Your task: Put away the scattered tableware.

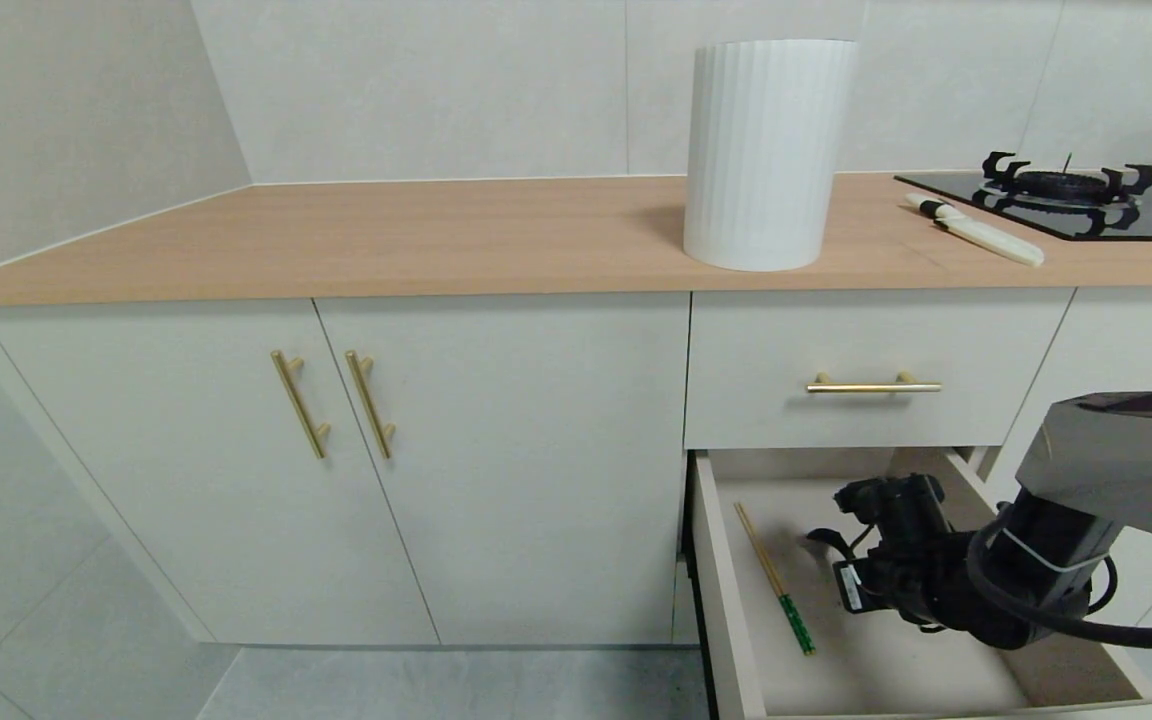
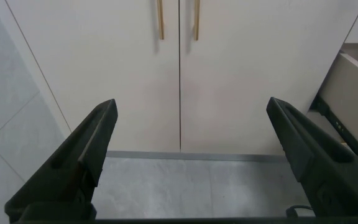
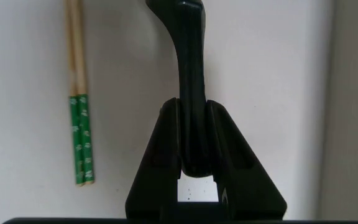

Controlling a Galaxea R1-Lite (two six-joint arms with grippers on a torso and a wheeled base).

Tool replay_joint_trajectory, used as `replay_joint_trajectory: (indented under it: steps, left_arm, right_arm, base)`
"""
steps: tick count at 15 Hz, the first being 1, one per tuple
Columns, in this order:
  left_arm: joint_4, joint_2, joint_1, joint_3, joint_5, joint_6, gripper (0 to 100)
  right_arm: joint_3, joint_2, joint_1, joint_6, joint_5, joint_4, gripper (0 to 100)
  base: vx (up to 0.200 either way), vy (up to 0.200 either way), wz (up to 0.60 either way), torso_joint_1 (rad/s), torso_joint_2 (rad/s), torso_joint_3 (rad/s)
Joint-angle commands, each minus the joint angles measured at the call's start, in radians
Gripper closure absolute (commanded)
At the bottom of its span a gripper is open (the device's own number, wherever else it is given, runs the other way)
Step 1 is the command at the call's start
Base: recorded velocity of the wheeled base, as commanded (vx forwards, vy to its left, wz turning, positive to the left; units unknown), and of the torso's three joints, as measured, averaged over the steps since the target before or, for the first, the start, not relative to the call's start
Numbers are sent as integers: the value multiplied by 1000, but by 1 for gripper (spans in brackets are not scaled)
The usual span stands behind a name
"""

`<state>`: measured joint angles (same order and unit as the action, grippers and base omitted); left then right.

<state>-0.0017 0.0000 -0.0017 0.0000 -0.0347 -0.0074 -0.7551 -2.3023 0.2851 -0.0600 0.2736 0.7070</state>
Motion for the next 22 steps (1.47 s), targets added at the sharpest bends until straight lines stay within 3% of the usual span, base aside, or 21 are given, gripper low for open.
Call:
replay_joint_trajectory:
  steps: [1,15,16,22]
  left_arm:
    - [-1,2,0,0,-1,0,0]
    - [0,2,0,0,-1,0,0]
    - [0,2,0,0,-1,0,0]
    - [-1,2,0,0,-1,0,0]
  right_arm:
    - [-4,-35,-1,2,1,0,100]
    - [-6,-45,-3,5,19,0,100]
    - [-6,-45,-3,3,19,0,0]
    - [-6,-35,-3,3,19,0,0]
  base:
    - [0,0,0,0,0,0]
    - [0,0,0,0,0,0]
    - [0,0,0,0,0,0]
    - [0,0,0,0,0,0]
